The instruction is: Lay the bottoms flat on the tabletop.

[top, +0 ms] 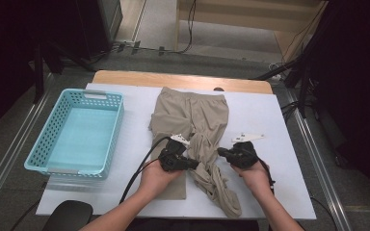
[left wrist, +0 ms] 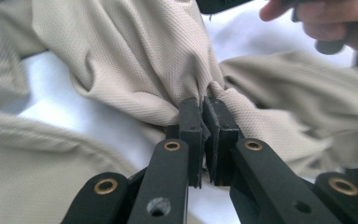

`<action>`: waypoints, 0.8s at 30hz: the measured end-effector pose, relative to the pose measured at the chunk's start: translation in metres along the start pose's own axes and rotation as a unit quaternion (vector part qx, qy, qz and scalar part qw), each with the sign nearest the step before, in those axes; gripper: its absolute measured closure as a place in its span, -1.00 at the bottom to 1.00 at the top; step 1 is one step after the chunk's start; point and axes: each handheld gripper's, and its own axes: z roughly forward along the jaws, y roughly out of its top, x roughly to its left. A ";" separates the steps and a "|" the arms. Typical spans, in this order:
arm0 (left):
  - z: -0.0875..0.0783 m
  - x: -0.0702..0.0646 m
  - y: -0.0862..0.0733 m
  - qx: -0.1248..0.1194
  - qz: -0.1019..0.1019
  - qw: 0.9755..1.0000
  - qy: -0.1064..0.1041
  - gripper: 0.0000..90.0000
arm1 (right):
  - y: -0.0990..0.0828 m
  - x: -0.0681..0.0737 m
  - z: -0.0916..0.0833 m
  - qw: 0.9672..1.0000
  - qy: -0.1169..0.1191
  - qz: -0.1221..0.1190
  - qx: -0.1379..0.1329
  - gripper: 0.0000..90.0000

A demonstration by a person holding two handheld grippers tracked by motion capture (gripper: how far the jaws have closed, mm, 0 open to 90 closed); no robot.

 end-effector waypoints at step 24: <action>-0.018 0.004 0.001 -0.011 -0.006 1.000 0.024 0.62 | -0.018 -0.038 -0.064 0.997 -0.050 0.038 -0.041 0.59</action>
